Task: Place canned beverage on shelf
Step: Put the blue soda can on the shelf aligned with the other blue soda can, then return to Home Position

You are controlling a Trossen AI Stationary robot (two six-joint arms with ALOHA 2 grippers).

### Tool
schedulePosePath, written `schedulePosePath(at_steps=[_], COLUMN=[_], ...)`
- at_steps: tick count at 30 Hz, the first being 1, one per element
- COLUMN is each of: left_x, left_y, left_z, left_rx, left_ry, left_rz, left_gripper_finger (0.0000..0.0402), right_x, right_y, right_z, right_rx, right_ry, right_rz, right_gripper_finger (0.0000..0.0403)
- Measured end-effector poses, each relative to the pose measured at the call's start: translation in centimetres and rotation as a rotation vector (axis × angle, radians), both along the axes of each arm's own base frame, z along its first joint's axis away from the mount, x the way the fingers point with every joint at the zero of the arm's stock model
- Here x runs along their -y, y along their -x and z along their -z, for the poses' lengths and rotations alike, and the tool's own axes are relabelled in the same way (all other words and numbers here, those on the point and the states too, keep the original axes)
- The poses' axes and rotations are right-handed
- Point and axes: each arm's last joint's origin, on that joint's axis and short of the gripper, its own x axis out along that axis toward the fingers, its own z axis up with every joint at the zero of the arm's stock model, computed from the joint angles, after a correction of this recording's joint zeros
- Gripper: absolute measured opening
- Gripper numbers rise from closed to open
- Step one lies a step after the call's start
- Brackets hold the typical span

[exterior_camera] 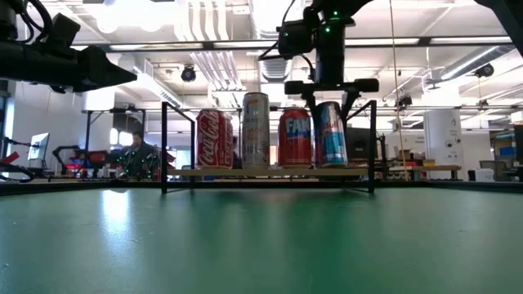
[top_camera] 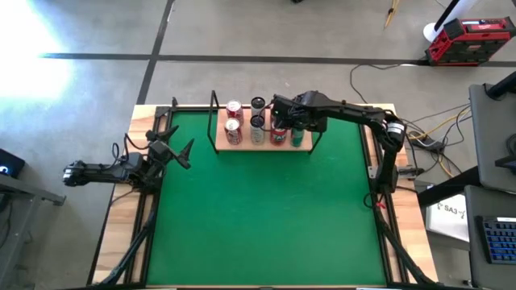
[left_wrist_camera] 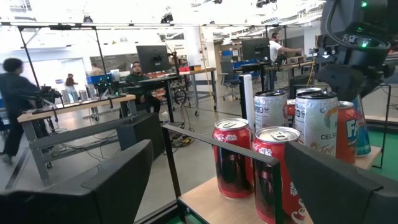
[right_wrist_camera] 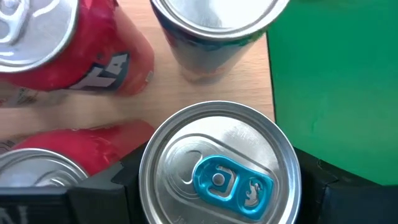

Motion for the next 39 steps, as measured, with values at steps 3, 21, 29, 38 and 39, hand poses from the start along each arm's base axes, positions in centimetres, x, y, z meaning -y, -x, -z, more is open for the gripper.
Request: schedulePosePath(at_steps=[3, 21, 29, 38, 39], left_x=[0.0, 0.0, 0.0, 0.0, 0.0], left_y=[0.0, 0.0, 0.0, 0.0, 0.0], left_z=[0.0, 0.0, 0.0, 0.0, 0.0], left_rx=[0.0, 0.0, 0.0, 0.0, 0.0], left_ry=[0.0, 0.0, 0.0, 0.0, 0.0], left_rz=[0.0, 0.0, 0.0, 0.0, 0.0], left_gripper_finger=[0.0346, 0.0346, 0.0346, 0.0346, 0.0346], right_x=[0.04, 0.06, 0.0, -0.39, -0.48], right_y=[-0.05, -0.02, 0.01, 0.13, 0.19], right_z=[-0.01, -0.08, -0.08, -0.55, -0.71], right_rx=[0.006, -0.005, -0.007, 0.003, 0.006], right_ry=[0.003, 0.021, 0.012, 0.0, 0.002], right_rz=[0.001, -0.021, -0.027, -0.06, -0.065], right_gripper_finger=[0.0238, 0.0242, 0.0266, 0.0278, 0.0278])
